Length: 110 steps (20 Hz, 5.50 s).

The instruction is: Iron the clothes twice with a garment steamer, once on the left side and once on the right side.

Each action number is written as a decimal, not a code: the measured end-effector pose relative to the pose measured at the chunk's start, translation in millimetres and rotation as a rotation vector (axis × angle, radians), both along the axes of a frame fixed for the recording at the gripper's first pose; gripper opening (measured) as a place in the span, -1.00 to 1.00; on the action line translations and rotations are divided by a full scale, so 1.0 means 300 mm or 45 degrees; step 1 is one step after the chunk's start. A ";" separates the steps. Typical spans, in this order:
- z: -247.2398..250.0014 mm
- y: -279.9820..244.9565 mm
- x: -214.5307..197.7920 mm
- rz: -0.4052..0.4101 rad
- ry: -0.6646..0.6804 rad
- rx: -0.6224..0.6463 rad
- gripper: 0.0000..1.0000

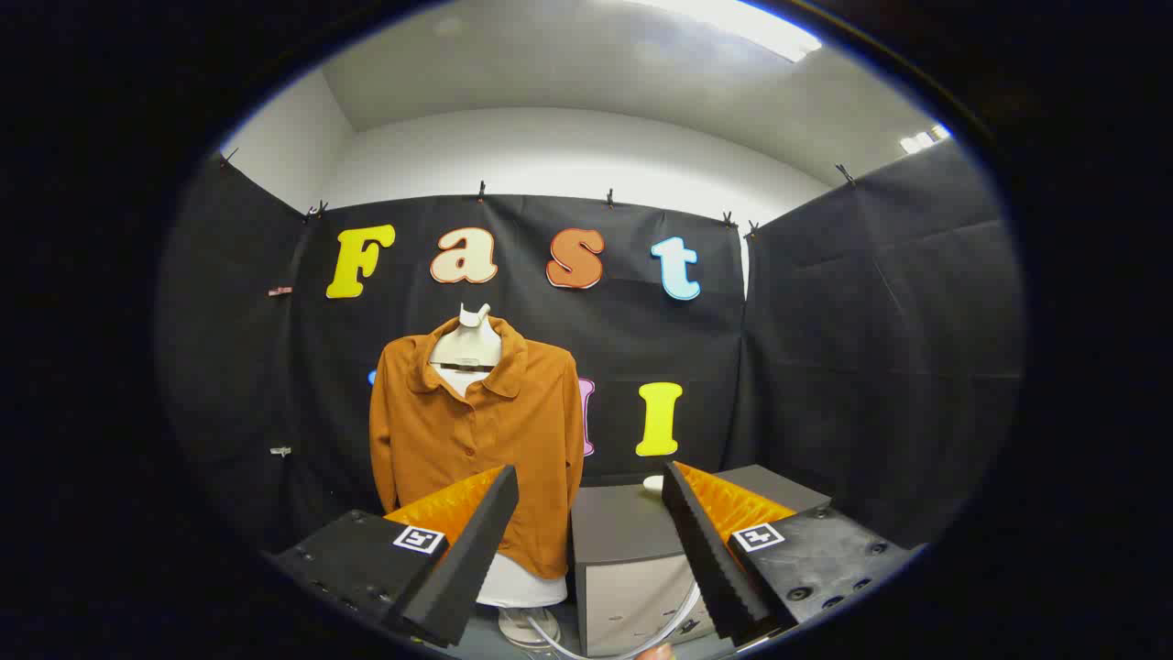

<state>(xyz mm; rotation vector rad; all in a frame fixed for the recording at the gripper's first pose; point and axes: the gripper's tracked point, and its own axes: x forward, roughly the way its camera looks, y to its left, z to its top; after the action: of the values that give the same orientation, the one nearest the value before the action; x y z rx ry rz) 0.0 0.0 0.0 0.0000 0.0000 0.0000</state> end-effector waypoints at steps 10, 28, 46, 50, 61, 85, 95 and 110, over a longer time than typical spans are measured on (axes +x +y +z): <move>0.010 0.034 -0.017 0.009 0.005 -0.022 0.96; -0.125 -0.170 0.143 -0.046 0.229 0.054 0.96; -0.951 -0.609 0.754 -0.027 1.104 0.055 1.00; -1.053 -0.652 0.801 -0.048 1.165 0.043 0.59; -0.987 -0.726 0.855 -0.106 0.900 0.166 -0.45; -0.212 -0.067 0.624 0.001 -0.032 0.145 -0.46; -0.367 0.230 0.731 0.087 0.024 0.069 -0.46; -0.659 0.326 0.838 0.102 0.190 -0.018 -0.46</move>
<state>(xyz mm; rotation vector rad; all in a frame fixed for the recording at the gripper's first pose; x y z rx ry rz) 251.5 97.8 -197.6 -0.0144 0.1494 0.0802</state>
